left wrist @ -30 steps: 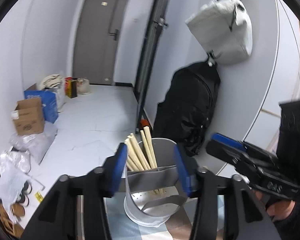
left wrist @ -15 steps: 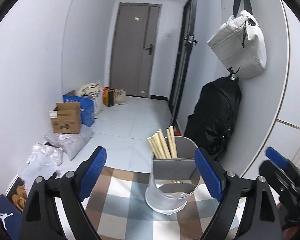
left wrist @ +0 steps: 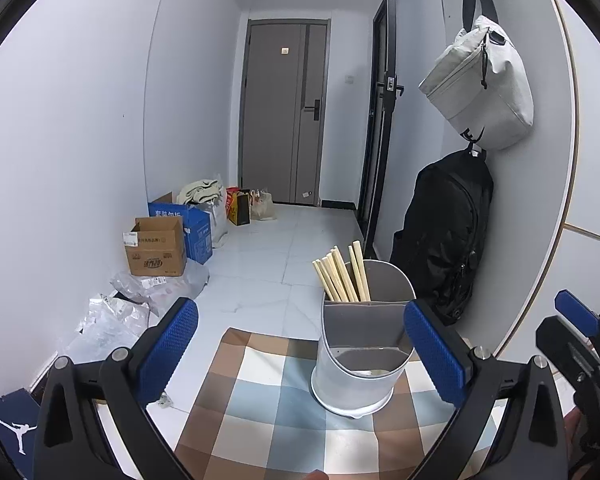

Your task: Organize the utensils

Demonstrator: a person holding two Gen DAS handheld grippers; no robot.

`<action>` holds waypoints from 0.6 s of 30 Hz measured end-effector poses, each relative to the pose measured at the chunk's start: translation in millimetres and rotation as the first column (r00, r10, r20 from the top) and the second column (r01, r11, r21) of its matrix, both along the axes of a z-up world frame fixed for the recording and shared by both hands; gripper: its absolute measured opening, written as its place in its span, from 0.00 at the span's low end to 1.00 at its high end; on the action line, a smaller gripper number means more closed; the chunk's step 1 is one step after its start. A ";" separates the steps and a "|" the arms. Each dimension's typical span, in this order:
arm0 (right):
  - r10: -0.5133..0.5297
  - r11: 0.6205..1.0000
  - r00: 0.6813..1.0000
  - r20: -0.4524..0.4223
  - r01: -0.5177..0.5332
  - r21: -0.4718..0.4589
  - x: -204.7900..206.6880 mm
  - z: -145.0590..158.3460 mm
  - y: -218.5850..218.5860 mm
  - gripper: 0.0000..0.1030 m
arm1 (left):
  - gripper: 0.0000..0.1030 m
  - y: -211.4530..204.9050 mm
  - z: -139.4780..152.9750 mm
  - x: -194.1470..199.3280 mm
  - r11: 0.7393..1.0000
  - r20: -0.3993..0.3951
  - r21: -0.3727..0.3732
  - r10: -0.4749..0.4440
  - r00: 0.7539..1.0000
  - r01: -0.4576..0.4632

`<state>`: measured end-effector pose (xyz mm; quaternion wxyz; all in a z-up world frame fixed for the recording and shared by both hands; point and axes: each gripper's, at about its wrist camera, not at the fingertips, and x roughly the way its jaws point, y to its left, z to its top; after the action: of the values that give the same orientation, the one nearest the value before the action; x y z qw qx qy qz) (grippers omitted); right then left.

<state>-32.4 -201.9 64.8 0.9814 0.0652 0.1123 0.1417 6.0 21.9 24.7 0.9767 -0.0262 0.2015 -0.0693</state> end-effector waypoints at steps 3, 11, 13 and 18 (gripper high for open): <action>0.001 1.000 1.000 0.005 -0.001 -0.012 0.5 -0.6 0.5 1.00 | 0.97 -1.1 -0.7 -0.1 1.000 0.002 0.004 -0.001 1.000 0.001; -0.017 1.000 1.000 0.011 0.017 0.023 3.6 2.0 -8.7 1.00 | 0.98 -3.0 -2.4 -1.1 1.000 -0.002 0.010 0.004 1.000 -0.004; -0.017 1.000 1.000 0.007 0.017 0.023 3.8 1.5 -10.0 1.00 | 0.98 -2.9 -2.4 -0.7 1.000 -0.002 0.012 0.007 1.000 -0.007; -0.017 1.000 1.000 0.015 0.017 0.023 1.6 2.9 -10.4 1.00 | 0.98 -3.4 -2.6 -0.6 1.000 -0.005 0.011 0.009 1.000 -0.009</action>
<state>-30.8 -212.3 67.8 0.9825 0.0766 0.1027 0.1350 5.4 18.6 22.1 0.9766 -0.0222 0.2044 -0.0638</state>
